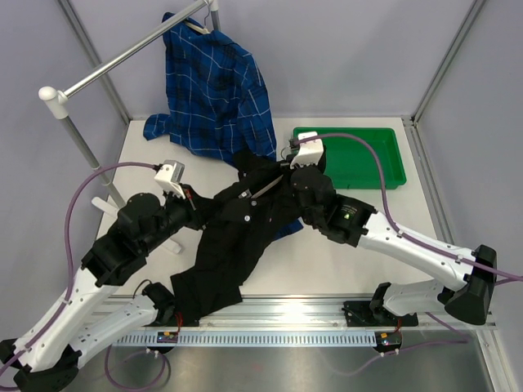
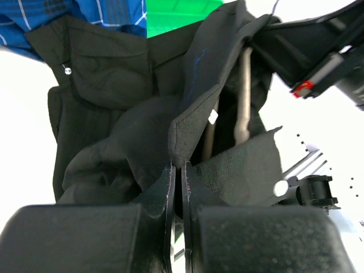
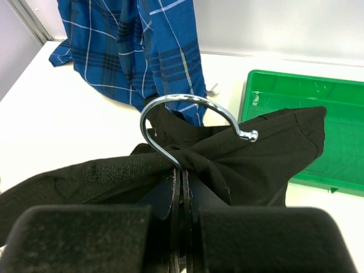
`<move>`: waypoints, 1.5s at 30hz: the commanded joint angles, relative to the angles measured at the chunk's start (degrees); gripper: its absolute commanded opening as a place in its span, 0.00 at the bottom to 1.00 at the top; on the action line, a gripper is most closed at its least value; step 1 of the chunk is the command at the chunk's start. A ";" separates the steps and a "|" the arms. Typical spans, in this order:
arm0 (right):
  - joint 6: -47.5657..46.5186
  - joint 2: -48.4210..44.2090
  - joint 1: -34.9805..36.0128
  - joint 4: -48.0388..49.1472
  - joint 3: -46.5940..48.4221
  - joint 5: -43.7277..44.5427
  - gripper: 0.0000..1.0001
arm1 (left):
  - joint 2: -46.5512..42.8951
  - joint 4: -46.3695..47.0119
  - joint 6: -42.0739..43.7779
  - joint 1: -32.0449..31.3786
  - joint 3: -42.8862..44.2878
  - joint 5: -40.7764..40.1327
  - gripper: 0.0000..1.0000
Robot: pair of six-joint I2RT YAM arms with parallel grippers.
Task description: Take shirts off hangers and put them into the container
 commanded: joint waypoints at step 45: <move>0.95 0.35 -2.19 2.38 -0.49 2.26 0.00 | 17.24 4.48 2.00 -4.84 11.16 5.32 0.60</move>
